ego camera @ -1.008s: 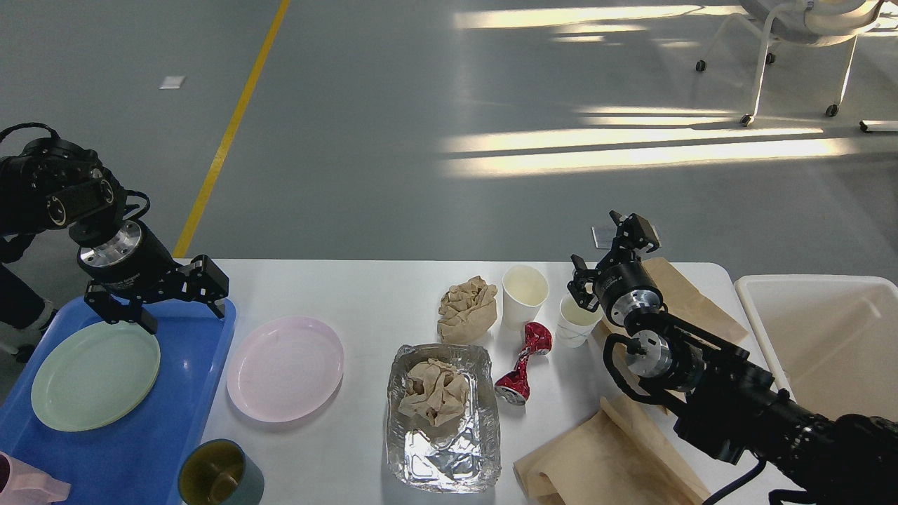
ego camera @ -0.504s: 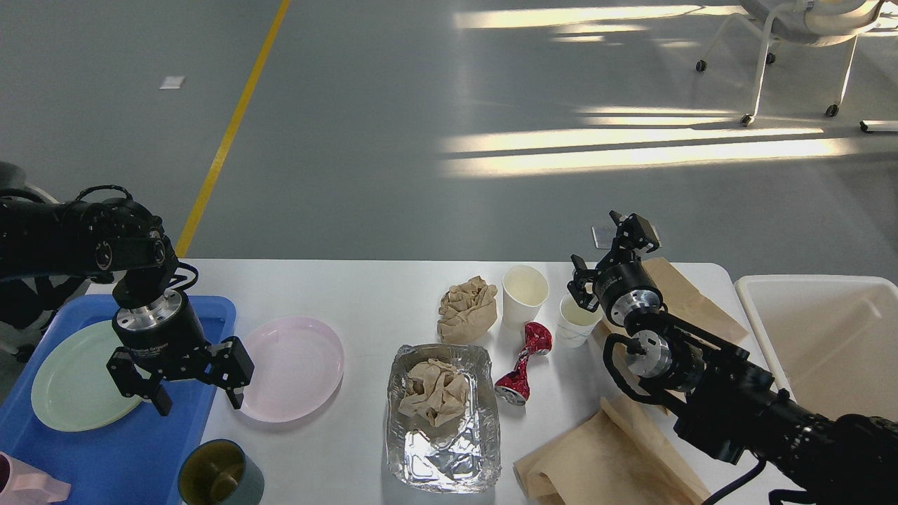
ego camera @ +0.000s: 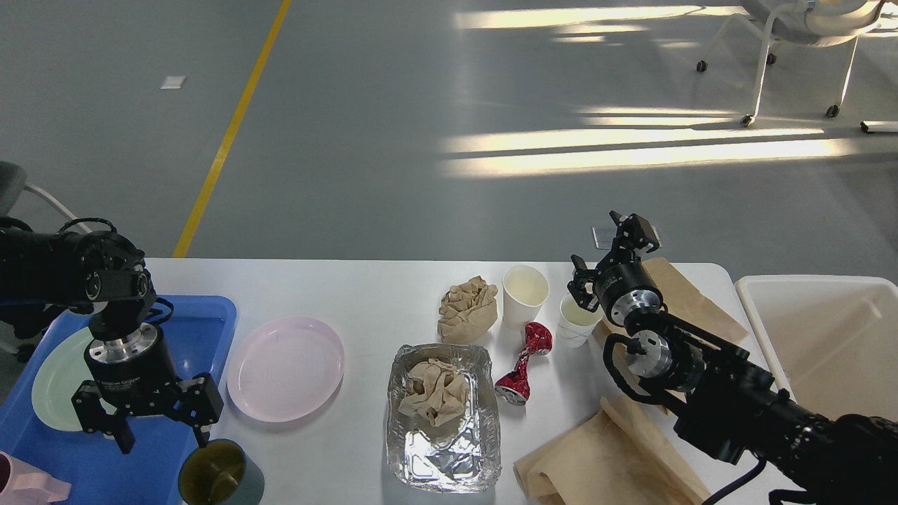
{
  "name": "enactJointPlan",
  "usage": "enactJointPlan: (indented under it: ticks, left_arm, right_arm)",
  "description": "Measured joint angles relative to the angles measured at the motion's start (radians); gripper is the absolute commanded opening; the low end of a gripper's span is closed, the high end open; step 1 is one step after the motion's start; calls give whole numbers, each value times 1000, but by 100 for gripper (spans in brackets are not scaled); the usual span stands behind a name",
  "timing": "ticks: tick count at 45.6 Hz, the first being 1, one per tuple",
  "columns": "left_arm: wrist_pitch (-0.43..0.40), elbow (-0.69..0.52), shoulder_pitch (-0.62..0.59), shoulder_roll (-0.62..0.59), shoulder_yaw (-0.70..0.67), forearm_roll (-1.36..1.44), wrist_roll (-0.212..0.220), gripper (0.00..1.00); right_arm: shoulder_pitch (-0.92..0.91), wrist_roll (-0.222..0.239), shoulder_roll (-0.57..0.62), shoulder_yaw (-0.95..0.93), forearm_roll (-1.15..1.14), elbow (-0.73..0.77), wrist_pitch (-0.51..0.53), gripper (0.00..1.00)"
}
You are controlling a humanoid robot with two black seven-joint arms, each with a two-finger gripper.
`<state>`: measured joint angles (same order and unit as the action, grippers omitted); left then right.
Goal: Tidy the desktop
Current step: 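Lower the left gripper onto the dark green cup and grasp it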
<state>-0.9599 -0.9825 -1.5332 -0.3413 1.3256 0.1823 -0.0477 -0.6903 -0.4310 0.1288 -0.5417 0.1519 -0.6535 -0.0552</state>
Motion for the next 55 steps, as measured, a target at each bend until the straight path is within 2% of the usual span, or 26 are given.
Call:
enactJointPlan:
  ticks: [24, 42, 46, 55]
  left_arm:
    - [0, 15, 59, 51, -8, -3, 2, 95]
    - [0, 60, 98, 67, -27, -7, -8, 66]
    - [0, 68, 110, 78, -30, -7, -4, 50]
    - [0, 73, 136, 106, -46, -4, 2, 24]
  right_arm:
    - [0, 0, 0, 0, 0, 0, 0, 100]
    - [0, 0, 0, 0, 0, 0, 0, 100]
    - [0, 0, 0, 0, 0, 0, 0, 100]
    - [0, 0, 0, 0, 0, 0, 0, 100]
